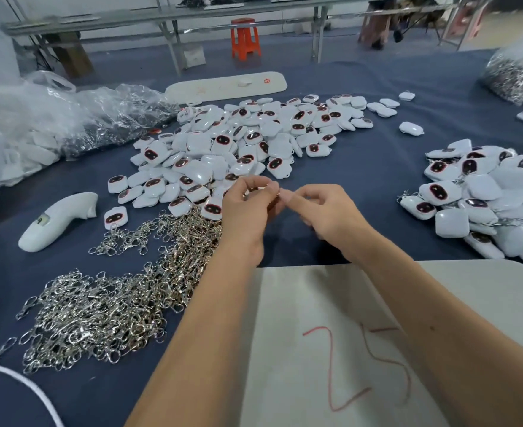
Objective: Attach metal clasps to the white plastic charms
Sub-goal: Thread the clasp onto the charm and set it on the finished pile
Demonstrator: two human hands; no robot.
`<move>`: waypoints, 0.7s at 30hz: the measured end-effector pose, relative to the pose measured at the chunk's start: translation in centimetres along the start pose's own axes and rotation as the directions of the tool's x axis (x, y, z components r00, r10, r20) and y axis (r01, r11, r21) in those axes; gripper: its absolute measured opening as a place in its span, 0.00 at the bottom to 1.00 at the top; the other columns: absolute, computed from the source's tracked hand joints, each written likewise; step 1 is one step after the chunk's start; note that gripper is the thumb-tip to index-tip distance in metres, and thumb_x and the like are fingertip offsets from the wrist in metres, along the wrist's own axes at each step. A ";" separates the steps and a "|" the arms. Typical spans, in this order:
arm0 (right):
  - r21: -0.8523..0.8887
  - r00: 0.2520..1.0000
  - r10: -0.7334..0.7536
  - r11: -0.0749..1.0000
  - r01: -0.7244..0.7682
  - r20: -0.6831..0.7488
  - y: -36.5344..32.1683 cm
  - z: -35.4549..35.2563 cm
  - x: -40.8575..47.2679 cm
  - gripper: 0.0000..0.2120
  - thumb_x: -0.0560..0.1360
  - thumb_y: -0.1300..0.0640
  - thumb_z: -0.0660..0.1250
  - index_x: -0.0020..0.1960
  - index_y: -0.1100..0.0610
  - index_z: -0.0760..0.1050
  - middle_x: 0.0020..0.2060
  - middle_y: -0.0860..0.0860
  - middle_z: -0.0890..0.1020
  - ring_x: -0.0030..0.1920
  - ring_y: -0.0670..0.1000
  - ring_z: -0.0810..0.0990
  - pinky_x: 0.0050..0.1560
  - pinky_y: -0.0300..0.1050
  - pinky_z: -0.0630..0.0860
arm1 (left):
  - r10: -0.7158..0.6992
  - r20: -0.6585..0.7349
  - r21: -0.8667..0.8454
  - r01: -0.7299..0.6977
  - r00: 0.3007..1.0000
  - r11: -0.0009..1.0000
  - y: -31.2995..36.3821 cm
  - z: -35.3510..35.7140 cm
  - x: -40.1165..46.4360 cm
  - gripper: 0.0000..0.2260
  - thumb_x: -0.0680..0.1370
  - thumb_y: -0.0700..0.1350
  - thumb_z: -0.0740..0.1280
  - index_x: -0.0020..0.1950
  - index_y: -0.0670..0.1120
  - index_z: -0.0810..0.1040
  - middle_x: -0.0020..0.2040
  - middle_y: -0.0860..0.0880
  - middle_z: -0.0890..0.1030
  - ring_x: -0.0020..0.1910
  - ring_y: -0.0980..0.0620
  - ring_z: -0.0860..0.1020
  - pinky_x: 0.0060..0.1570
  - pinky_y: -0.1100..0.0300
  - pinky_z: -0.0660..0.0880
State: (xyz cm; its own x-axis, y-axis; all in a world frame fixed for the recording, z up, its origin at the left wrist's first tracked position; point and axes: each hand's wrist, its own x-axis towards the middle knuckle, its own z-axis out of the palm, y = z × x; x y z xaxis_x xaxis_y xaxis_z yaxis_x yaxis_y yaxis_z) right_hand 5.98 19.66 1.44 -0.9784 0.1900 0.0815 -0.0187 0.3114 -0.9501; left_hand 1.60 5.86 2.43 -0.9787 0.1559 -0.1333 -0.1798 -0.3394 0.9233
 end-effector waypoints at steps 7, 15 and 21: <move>-0.011 0.993 -0.079 0.997 0.079 -0.089 2.0 -2.5 -1.5 0.05 0.79 0.55 0.74 0.45 0.50 0.87 0.34 0.48 0.87 0.33 0.40 0.79 0.40 0.27 0.69 | 0.071 0.121 0.121 -0.086 0.990 0.989 -2.5 1.0 -0.1 0.04 0.79 0.35 0.71 0.47 0.42 0.78 0.42 0.43 0.87 0.38 0.51 0.82 0.39 0.63 0.77; -0.010 0.989 -0.134 0.991 0.134 -0.054 2.8 -2.3 -2.0 0.08 0.76 0.56 0.77 0.55 0.48 0.85 0.40 0.43 0.89 0.36 0.40 0.78 0.39 0.30 0.69 | 0.036 0.207 0.086 -0.055 0.978 0.995 -2.5 -0.1 0.5 0.07 0.79 0.31 0.70 0.44 0.40 0.75 0.34 0.42 0.82 0.36 0.49 0.84 0.40 0.61 0.81; 0.024 0.986 -0.138 0.990 0.140 -0.096 3.0 -2.3 -1.8 0.05 0.76 0.58 0.77 0.44 0.48 0.87 0.41 0.46 0.89 0.39 0.43 0.84 0.41 0.34 0.73 | 0.039 0.219 0.085 -0.059 0.975 0.995 -2.3 0.2 0.4 0.08 0.78 0.33 0.71 0.42 0.42 0.76 0.40 0.42 0.85 0.38 0.48 0.81 0.39 0.63 0.78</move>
State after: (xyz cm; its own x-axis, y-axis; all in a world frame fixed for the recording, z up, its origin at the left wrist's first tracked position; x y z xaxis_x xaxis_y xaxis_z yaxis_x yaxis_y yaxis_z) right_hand 8.20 22.43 -0.85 -0.9423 0.2336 0.2400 -0.1608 0.3130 -0.9360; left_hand 1.65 6.89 0.30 -0.9397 0.3417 -0.0148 -0.1126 -0.2682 0.9568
